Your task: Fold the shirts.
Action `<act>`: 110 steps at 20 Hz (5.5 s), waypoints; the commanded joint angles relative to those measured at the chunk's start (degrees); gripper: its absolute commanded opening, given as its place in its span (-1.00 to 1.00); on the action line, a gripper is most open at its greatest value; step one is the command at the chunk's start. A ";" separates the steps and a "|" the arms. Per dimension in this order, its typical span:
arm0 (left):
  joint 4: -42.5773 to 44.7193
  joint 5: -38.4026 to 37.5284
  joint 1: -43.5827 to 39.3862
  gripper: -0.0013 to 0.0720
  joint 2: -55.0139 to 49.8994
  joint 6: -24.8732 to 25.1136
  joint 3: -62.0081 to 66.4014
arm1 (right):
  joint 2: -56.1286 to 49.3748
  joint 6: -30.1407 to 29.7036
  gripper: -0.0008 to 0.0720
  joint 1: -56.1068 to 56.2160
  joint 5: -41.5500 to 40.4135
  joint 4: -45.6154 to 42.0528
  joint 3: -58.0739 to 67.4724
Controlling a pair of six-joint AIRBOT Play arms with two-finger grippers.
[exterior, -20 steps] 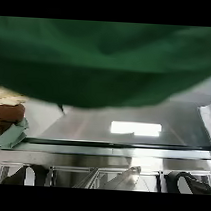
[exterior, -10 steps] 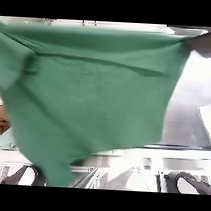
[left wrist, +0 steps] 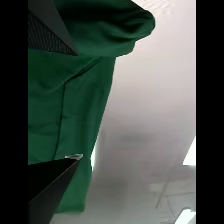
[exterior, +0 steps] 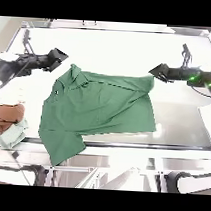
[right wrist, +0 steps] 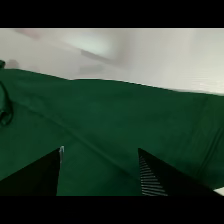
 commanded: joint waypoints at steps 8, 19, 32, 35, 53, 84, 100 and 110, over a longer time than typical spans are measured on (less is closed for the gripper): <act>18.34 -35.41 12.22 0.97 1.90 -12.50 13.40 | 2.67 0.70 0.14 -14.93 27.06 -3.17 -3.85; 39.63 -34.21 19.15 0.97 34.93 -13.99 -44.30 | 2.93 -5.14 0.01 -15.76 26.84 -6.51 -32.44; 29.33 -25.94 32.04 0.92 20.83 -2.67 -43.76 | 2.93 -6.43 0.02 -15.65 26.84 -4.17 -32.44; 26.16 -22.38 27.47 0.92 16.24 0.13 -42.23 | 2.93 -7.13 0.02 -15.74 26.93 -4.20 -32.44; 21.88 -32.26 32.33 -0.92 7.78 3.13 -36.96 | 3.87 -7.06 0.01 -25.94 20.31 -7.41 -31.10; -69.31 -61.33 37.77 -0.90 47.34 14.40 -35.32 | 44.87 -9.60 -0.94 -10.08 35.50 36.98 -20.26; -35.15 -48.65 23.98 -0.92 36.37 3.48 -2.95 | 55.19 2.75 -0.94 -26.01 15.98 12.92 -7.06; -16.11 -26.58 9.81 -0.92 -0.13 13.79 -9.57 | 15.93 -17.27 -0.94 -3.98 -5.57 16.52 -24.00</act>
